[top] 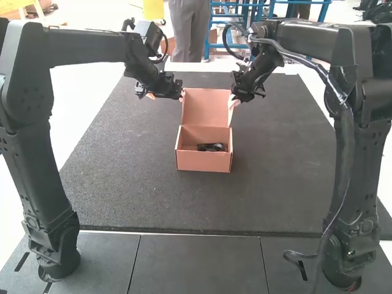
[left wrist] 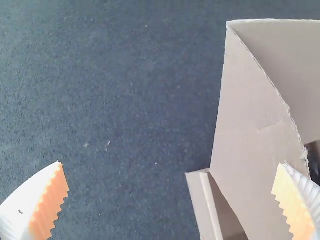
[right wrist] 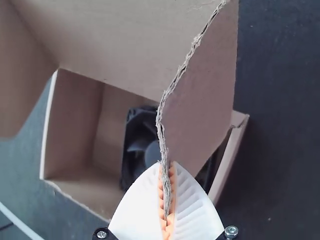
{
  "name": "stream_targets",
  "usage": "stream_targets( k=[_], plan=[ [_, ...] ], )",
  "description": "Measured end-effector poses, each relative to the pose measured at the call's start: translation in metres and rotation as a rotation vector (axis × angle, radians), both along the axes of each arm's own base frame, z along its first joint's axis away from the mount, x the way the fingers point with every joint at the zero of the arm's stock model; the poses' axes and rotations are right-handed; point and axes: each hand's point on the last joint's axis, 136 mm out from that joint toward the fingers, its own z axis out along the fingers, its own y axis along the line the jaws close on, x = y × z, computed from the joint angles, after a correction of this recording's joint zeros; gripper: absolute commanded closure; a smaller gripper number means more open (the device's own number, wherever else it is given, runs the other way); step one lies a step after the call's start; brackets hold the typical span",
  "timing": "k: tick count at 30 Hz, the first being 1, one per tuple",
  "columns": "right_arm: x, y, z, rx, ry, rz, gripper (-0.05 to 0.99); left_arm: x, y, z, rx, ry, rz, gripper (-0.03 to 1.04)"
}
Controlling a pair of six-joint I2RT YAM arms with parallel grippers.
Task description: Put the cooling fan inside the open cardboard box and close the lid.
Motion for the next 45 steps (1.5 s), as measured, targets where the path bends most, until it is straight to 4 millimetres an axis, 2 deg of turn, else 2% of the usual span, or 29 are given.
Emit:
stream_targets(
  k=[10,16,28,34,39,45],
  plan=[
    [-0.011,0.001,-0.003,-0.005,0.019,0.015,0.94,-0.021,0.001,-0.002,0.004,0.01,-0.012,0.04],
    [-0.024,0.004,-0.008,-0.015,0.039,0.032,0.94,-0.033,-0.001,-0.008,0.008,0.023,-0.026,0.04],
    [-0.047,0.001,-0.012,-0.026,0.056,0.047,0.94,-0.045,0.002,-0.017,0.01,0.038,-0.03,0.04],
    [-0.059,0.009,-0.021,-0.035,0.061,0.077,0.94,-0.051,0.002,-0.021,0.009,0.046,-0.036,0.04],
    [-0.063,0.014,-0.024,-0.041,0.03,0.091,0.94,-0.058,0.003,-0.021,0.003,0.043,-0.042,0.04],
    [-0.067,0.008,-0.027,-0.06,0.011,0.085,0.94,-0.065,0.005,-0.026,0.004,0.049,-0.042,0.04]
  ],
)
